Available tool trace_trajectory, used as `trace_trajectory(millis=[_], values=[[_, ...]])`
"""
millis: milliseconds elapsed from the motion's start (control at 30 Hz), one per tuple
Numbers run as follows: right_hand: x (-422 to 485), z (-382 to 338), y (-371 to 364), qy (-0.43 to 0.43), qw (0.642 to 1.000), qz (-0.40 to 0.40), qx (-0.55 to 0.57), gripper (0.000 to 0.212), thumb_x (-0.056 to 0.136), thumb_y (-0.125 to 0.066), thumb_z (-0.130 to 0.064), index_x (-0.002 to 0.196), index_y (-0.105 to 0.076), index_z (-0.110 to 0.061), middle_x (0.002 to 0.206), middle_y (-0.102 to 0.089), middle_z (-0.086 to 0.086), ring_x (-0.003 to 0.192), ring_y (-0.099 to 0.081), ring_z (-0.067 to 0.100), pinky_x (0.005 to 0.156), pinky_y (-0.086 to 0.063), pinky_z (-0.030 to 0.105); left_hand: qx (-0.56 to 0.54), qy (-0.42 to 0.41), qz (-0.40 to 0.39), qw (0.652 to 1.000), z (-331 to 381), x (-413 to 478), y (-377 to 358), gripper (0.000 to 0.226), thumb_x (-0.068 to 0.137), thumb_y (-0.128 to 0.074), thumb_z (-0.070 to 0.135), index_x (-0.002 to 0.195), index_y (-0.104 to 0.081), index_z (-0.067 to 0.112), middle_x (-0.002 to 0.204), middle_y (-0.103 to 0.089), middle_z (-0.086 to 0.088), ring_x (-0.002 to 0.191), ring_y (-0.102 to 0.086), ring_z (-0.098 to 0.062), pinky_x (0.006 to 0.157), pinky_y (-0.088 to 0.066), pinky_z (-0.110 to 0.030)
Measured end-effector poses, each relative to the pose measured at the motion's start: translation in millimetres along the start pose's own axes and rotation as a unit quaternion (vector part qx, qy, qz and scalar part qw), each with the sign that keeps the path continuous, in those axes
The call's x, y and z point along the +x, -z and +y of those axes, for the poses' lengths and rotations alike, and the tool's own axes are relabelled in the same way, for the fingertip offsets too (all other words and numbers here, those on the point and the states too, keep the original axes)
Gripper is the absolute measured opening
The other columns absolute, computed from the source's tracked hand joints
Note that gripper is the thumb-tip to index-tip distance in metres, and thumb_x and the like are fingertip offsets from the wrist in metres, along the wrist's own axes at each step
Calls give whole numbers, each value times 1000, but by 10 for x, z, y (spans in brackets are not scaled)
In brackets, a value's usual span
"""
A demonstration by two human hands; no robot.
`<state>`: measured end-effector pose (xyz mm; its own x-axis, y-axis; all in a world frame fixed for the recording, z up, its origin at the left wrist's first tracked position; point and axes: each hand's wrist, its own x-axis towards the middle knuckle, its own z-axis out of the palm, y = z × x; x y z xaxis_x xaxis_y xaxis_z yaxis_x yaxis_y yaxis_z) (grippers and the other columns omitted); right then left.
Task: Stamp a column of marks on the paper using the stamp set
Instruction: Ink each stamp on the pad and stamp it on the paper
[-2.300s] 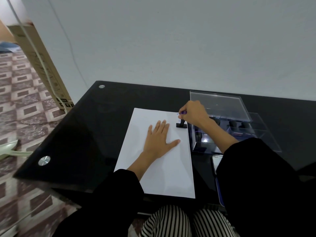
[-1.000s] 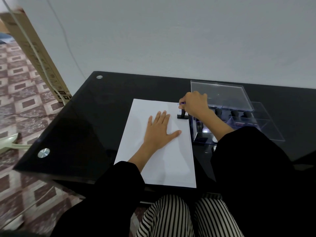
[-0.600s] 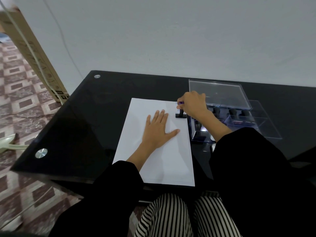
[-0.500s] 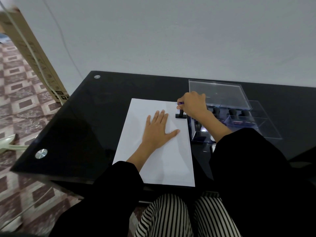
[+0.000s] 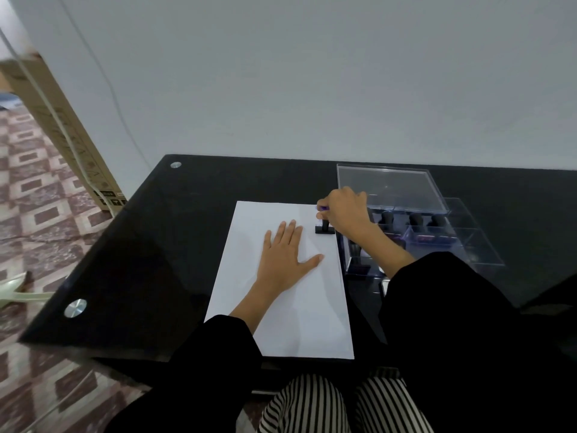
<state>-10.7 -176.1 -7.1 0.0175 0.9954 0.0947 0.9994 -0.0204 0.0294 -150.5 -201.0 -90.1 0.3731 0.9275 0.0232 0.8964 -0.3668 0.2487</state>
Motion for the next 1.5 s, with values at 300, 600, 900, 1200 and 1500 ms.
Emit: trace_trajectory(millis=[300, 600, 900, 1200, 1500], values=[[-29, -13, 14, -22, 998, 3, 52, 22, 94, -52, -30, 108, -66, -21, 108, -64, 2, 112, -49, 21, 95, -33, 38, 4, 6, -18, 1000, 38, -8, 64, 81, 89, -30, 66, 150, -9, 18, 159, -3, 0, 147, 2, -19, 118, 1, -42], [-111, 469, 616, -85, 963, 110, 229, 18, 90, -58, -31, 100, -71, -23, 98, -68, 2, 105, -56, 23, 92, -41, 38, -107, -61, 38, 992, 248, -1, 384, 64, 92, -43, 54, 145, -30, 19, 154, -25, 1, 143, -20, -17, 117, -15, -34], [-506, 801, 752, -69, 979, -12, 193, 19, 86, -64, -31, 102, -70, -21, 108, -66, 3, 105, -58, 22, 97, -43, 44, -125, -141, 20, 982, 711, -36, 531, 76, 87, -52, 56, 146, -28, 15, 154, -26, -2, 141, -24, -18, 114, -21, -33], [-772, 833, 612, -95, 973, -66, 199, 38, 82, -69, -34, 110, -54, -13, 113, -63, 5, 112, -54, 25, 98, -35, 41, -84, -133, -11, 987, 915, -211, 199, 86, 88, -39, 64, 151, -8, 14, 159, 3, -1, 146, 11, -15, 118, 1, -37], [-739, 814, 416, -86, 968, -85, 219, 24, 84, -67, -33, 95, -57, -14, 109, -64, 7, 104, -58, 26, 96, -44, 46, -95, -131, -1, 987, 927, -242, 161, 84, 92, -41, 56, 150, -1, 12, 158, 8, -2, 145, 14, -14, 117, 4, -35]])
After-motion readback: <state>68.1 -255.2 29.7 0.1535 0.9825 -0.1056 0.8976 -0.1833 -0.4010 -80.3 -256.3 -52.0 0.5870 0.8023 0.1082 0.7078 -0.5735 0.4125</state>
